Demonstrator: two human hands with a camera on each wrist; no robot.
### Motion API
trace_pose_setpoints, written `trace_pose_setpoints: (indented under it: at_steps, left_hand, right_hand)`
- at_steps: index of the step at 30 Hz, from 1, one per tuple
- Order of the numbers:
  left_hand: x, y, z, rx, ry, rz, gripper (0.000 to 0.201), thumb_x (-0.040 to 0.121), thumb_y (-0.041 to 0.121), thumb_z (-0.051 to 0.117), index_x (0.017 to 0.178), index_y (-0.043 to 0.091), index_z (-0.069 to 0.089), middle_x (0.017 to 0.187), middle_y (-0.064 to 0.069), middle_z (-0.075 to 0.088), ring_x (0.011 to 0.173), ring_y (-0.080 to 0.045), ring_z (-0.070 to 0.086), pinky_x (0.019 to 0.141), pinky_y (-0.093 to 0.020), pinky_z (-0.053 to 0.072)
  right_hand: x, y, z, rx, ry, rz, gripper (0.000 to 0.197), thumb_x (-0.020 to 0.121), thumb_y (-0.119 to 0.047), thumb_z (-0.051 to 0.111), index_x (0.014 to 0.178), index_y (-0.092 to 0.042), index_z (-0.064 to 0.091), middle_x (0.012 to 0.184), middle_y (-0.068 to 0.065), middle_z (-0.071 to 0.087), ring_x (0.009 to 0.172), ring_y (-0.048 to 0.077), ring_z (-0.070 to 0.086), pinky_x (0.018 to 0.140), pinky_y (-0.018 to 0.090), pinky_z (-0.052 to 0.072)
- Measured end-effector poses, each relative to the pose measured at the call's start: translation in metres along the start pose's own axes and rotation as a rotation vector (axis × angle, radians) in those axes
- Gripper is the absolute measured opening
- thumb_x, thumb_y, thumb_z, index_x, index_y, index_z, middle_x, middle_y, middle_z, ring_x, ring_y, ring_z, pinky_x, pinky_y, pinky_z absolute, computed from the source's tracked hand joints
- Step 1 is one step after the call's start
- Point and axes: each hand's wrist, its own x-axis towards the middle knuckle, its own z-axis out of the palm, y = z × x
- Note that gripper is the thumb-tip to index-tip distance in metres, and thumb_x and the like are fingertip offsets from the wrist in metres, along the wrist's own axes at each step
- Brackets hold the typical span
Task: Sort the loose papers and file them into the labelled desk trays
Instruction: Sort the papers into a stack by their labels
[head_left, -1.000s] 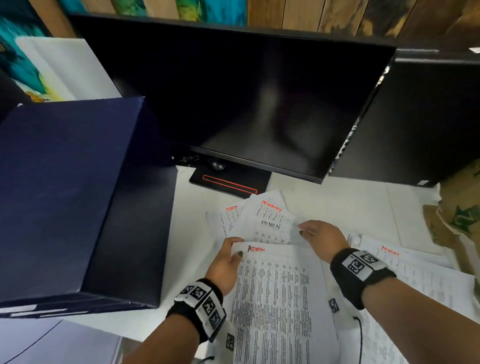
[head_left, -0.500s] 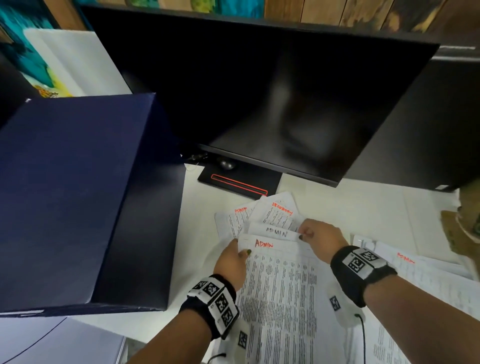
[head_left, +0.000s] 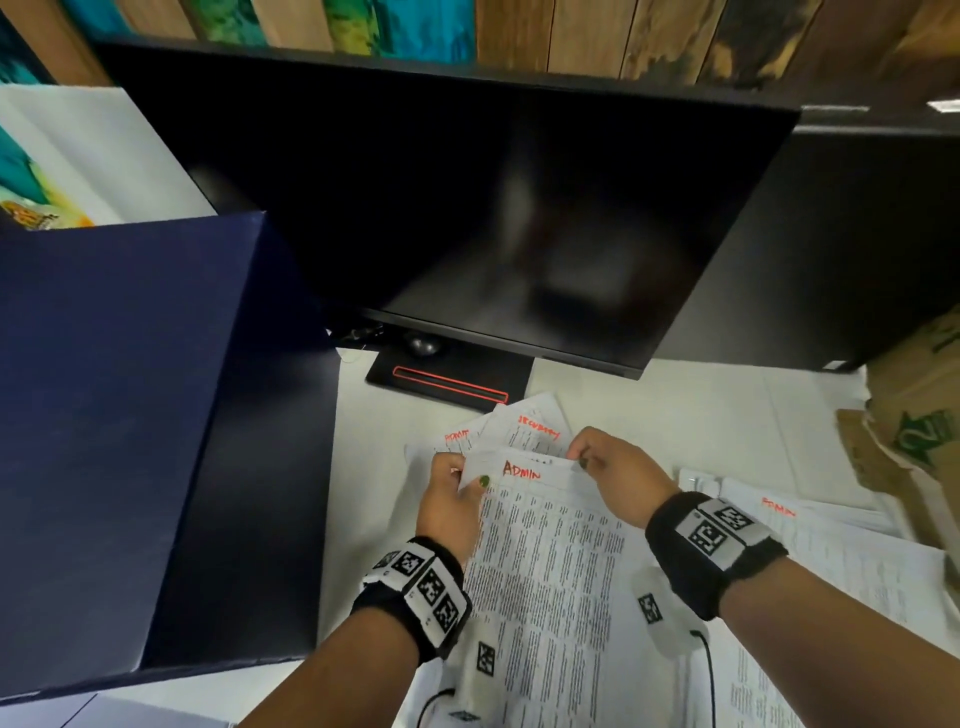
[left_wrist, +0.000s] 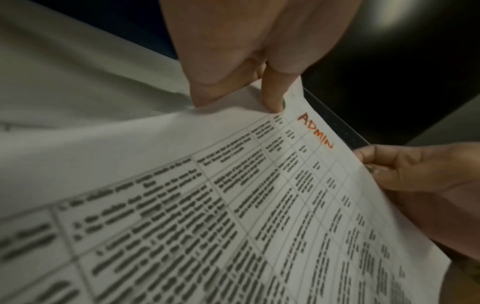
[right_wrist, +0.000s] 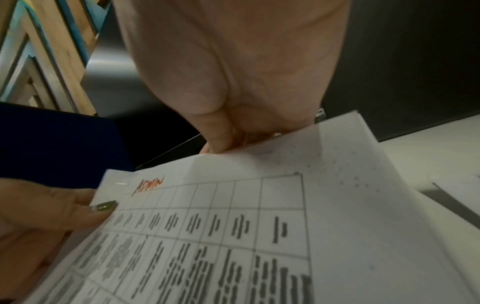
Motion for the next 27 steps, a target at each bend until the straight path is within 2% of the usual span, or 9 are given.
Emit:
trace_pose_setpoints:
  at_steps: [3, 5, 9, 11, 14, 18, 21, 23, 27]
  left_hand:
    - [0.006, -0.01, 0.004, -0.091, 0.018, -0.04, 0.031, 0.091, -0.006, 0.048, 0.091, 0.023, 0.038, 0.098, -0.009, 0.065, 0.081, -0.02, 0.062, 0.07, -0.025, 0.049]
    - [0.01, -0.017, 0.004, -0.087, -0.007, -0.055, 0.034, 0.09, -0.007, 0.049, 0.096, 0.026, 0.042, 0.099, -0.012, 0.067, 0.081, -0.021, 0.063, 0.072, -0.029, 0.049]
    - [0.017, -0.015, -0.004, -0.055, -0.064, -0.067, 0.039, 0.086, -0.015, 0.042, 0.09, 0.021, 0.055, 0.094, -0.006, 0.062, 0.091, -0.025, 0.059, 0.08, -0.026, 0.048]
    - [0.027, -0.017, -0.016, 0.167, 0.09, -0.05, 0.036, 0.085, -0.012, 0.042, 0.096, 0.017, 0.061, 0.105, -0.006, 0.058, 0.104, -0.026, 0.056, 0.087, -0.022, 0.046]
    - [0.036, -0.025, -0.038, 0.396, 0.357, -0.12, 0.038, 0.082, 0.001, 0.05, 0.117, 0.013, 0.06, 0.127, -0.011, 0.053, 0.12, -0.03, 0.049, 0.105, -0.036, 0.038]
    - [0.05, -0.022, -0.046, 0.238, 0.28, -0.231, 0.044, 0.089, 0.006, 0.053, 0.132, 0.008, 0.045, 0.13, -0.011, 0.052, 0.116, -0.026, 0.053, 0.086, -0.027, 0.041]
    - [0.054, -0.008, -0.043, 0.239, 0.172, -0.277, 0.014, 0.092, 0.019, 0.054, 0.099, 0.007, 0.058, 0.098, -0.011, 0.058, 0.089, -0.018, 0.049, 0.072, -0.022, 0.037]
    - [0.048, -0.001, -0.039, 0.235, 0.107, -0.268, 0.018, 0.095, 0.021, 0.051, 0.09, 0.007, 0.061, 0.082, -0.008, 0.057, 0.077, -0.018, 0.05, 0.058, -0.023, 0.036]
    - [0.019, 0.018, -0.028, 0.197, 0.177, -0.026, 0.011, 0.095, 0.014, 0.05, 0.096, 0.011, 0.061, 0.082, -0.002, 0.063, 0.075, -0.018, 0.056, 0.051, -0.011, 0.035]
  right_hand:
    - [-0.006, -0.007, 0.006, 0.049, -0.008, -0.032, 0.012, 0.098, -0.029, 0.042, 0.096, -0.035, 0.052, 0.104, -0.002, 0.065, 0.095, 0.019, 0.059, 0.08, 0.03, 0.045]
    - [-0.009, -0.01, 0.013, 0.003, -0.058, -0.037, 0.016, 0.095, -0.041, 0.044, 0.109, -0.041, 0.053, 0.112, -0.005, 0.065, 0.103, 0.019, 0.058, 0.09, 0.033, 0.045]
    - [-0.015, -0.017, 0.022, -0.17, -0.06, -0.069, 0.031, 0.099, -0.025, 0.042, 0.128, -0.034, 0.048, 0.129, -0.007, 0.058, 0.116, 0.02, 0.053, 0.105, 0.038, 0.035]
    - [-0.014, -0.018, 0.025, -0.261, -0.018, -0.092, 0.035, 0.099, -0.019, 0.04, 0.129, -0.036, 0.046, 0.129, -0.008, 0.058, 0.115, 0.018, 0.052, 0.1, 0.036, 0.031]
    - [-0.017, -0.013, 0.031, -0.398, -0.024, -0.112, 0.044, 0.098, -0.021, 0.037, 0.135, -0.045, 0.033, 0.117, -0.009, 0.059, 0.107, 0.017, 0.052, 0.093, 0.039, 0.027]
    - [-0.024, -0.012, 0.04, -0.488, -0.037, -0.094, 0.062, 0.093, -0.012, 0.038, 0.143, -0.042, 0.017, 0.114, -0.006, 0.053, 0.105, 0.018, 0.048, 0.094, 0.04, 0.029]
    - [-0.027, -0.009, 0.044, -0.459, -0.009, -0.073, 0.061, 0.091, -0.009, 0.04, 0.145, -0.032, 0.022, 0.132, -0.005, 0.048, 0.117, 0.018, 0.045, 0.098, 0.039, 0.029]
    - [-0.03, -0.006, 0.045, -0.434, -0.005, -0.076, 0.059, 0.091, -0.008, 0.041, 0.142, -0.032, 0.027, 0.133, -0.007, 0.048, 0.118, 0.017, 0.045, 0.097, 0.038, 0.028]
    - [-0.036, 0.0, 0.043, -0.442, 0.037, -0.066, 0.055, 0.086, -0.003, 0.042, 0.133, -0.03, 0.036, 0.122, -0.008, 0.053, 0.111, 0.016, 0.048, 0.09, 0.034, 0.027]
